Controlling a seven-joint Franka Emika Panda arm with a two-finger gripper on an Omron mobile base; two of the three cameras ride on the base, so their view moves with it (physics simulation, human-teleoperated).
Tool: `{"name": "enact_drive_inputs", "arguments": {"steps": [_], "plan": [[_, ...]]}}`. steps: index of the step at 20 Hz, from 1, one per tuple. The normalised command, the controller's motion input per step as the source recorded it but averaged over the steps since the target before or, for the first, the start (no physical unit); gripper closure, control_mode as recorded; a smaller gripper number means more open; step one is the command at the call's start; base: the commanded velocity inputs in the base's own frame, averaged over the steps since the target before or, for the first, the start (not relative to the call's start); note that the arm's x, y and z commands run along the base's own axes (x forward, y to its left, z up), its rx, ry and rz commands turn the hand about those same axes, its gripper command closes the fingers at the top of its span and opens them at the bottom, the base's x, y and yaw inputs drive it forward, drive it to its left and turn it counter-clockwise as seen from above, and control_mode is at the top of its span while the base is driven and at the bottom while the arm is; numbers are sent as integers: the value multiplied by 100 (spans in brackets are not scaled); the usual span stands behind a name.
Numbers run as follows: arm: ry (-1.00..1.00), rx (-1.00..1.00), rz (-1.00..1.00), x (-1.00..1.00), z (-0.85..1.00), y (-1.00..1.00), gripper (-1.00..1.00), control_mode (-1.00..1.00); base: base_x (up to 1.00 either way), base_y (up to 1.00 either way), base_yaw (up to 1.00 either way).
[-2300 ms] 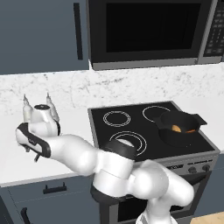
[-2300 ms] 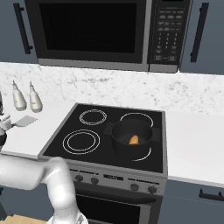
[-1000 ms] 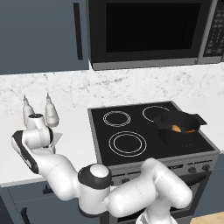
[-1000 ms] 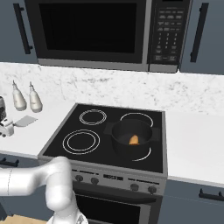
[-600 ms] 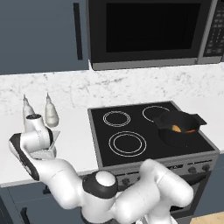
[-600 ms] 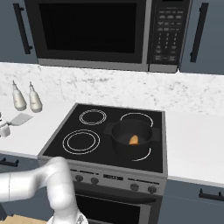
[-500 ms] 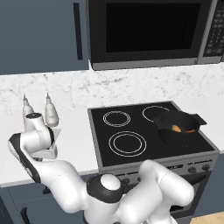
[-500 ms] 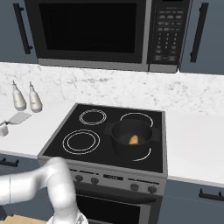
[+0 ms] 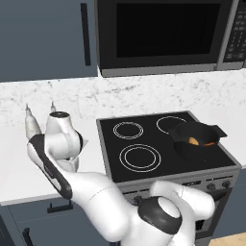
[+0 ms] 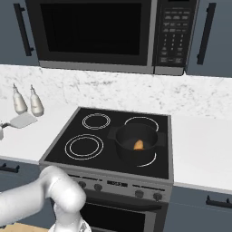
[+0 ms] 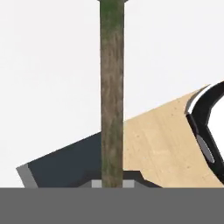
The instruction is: Put the carrot and potato in the pot. Retrieve the spatula and lightly stir the vegetables in the pot.
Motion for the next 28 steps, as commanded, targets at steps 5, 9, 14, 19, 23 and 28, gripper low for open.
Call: {"name": "enact_drive_inputs", "arguments": {"steps": [5,9,14,19,23,28], "plan": [[17,14,-26,-72,81,-78,100,-100,0,0,0],[17,15,-27,-71,74,-86,100,-100,0,0,0],[11,14,-28,-73,74,-84,100,-100,0,0,0],[3,13,-27,-44,88,-96,100,-100,0,0,0],[3,16,-20,-5,100,-100,100,-100,0,0,0],[4,22,-8,8,96,-100,100,-100,0,0,0]]}}
